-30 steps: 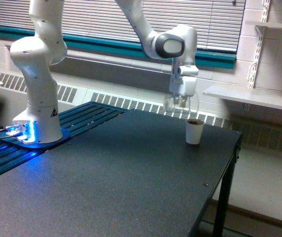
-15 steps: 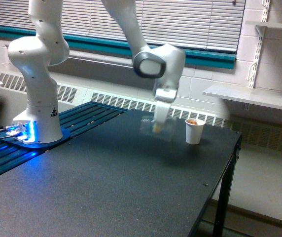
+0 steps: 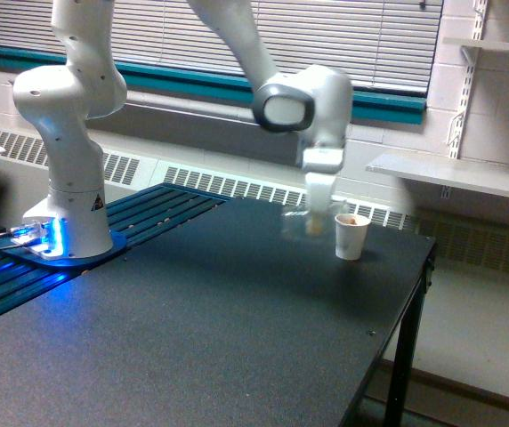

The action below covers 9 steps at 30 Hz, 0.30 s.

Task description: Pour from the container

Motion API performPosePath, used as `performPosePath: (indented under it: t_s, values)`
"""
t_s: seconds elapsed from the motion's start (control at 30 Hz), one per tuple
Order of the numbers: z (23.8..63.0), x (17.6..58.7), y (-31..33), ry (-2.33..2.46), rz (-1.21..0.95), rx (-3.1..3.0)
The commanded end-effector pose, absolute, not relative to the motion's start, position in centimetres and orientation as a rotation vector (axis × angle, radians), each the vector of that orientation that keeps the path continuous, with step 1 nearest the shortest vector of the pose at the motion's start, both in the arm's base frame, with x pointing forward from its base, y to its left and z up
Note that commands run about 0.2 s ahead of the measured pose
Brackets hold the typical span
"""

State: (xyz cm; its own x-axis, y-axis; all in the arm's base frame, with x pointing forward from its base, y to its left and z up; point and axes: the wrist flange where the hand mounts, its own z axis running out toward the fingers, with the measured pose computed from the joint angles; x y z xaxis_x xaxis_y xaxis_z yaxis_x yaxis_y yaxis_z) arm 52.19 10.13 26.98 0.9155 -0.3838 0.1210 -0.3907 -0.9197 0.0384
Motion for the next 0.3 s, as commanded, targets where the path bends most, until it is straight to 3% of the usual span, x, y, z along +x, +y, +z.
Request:
performPosePath:
  t_s: [0.03,0.3]
  values:
    - [30.17,53.03,12.0,-0.479,0.278,3.083]
    - [30.76,52.48,11.03,-0.512,0.286,3.106]
